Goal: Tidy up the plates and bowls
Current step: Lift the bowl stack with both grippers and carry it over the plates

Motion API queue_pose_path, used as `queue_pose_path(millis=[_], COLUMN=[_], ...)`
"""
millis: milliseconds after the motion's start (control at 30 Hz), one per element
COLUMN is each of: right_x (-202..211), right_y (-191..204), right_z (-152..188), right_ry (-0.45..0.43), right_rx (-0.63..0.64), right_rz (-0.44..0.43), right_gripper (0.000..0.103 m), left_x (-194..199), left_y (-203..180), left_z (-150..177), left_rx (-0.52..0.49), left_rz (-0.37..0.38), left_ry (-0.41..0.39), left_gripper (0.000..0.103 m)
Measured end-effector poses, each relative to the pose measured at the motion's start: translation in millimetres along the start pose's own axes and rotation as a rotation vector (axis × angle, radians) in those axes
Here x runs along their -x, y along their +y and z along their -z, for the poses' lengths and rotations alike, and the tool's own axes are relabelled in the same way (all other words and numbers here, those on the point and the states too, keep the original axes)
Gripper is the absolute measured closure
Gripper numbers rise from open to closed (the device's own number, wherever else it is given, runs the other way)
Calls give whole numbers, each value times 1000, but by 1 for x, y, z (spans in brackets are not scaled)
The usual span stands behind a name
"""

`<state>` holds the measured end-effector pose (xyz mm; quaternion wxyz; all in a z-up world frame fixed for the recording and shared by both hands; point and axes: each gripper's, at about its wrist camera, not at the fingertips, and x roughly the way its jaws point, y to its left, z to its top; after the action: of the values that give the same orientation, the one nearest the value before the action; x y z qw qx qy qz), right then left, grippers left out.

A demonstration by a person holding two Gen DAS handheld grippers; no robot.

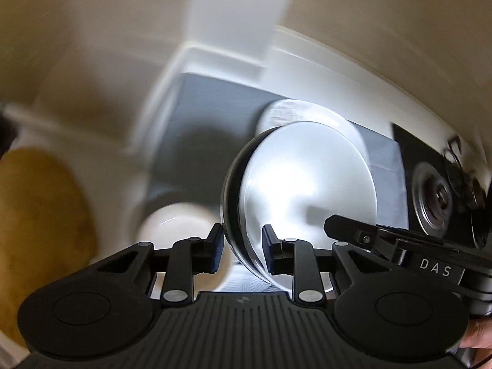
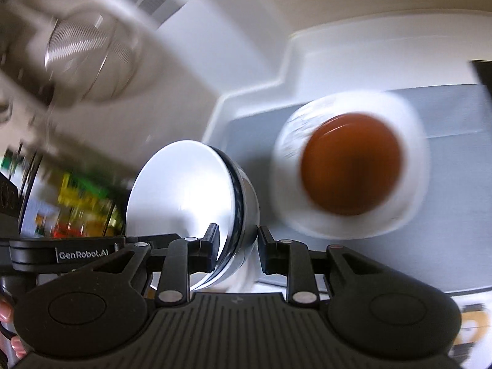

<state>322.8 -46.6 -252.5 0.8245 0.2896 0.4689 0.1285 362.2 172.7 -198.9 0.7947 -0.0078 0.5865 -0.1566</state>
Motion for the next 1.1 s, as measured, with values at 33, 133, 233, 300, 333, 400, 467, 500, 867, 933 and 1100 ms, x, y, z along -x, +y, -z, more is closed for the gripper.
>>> queue_pose_path(millis=[33, 133, 233, 300, 333, 400, 467, 500, 867, 933, 1100], right_x=[-5, -24, -45, -58, -63, -76, -85, -89, -102, -102, -87], right_y=[10, 32, 44, 48, 47, 42, 40, 38, 38, 38, 34], right_z=[1, 6, 13, 22, 28, 32, 35, 38, 45, 45, 42], right_ry=[16, 63, 105, 135, 152, 180, 195, 199, 209, 216, 179], right_rx=[23, 76, 126, 142, 137, 106, 93, 95, 204, 205, 175], right_rz=[-1, -2, 28, 48, 53, 59, 67, 76, 167, 161, 124], right_gripper=[74, 74, 74, 74, 74, 74, 74, 74, 73, 70, 52], left_x=[2, 3, -12, -27, -33, -44, -50, -51, -77, -78, -71], left_y=[10, 43, 65, 80, 86, 94, 101, 102, 109, 111, 121], left_z=[1, 8, 19, 24, 26, 27, 28, 28, 29, 29, 27], left_rx=[11, 54, 84, 130, 145, 153, 163, 160, 128, 125, 126], left_rz=[-1, 7, 8, 12, 10, 8, 10, 13, 71, 87, 148], left_ry=[1, 24, 82, 143, 162, 178, 190, 189, 205, 197, 192], left_gripper=[74, 74, 74, 74, 74, 74, 74, 74, 75, 75, 75])
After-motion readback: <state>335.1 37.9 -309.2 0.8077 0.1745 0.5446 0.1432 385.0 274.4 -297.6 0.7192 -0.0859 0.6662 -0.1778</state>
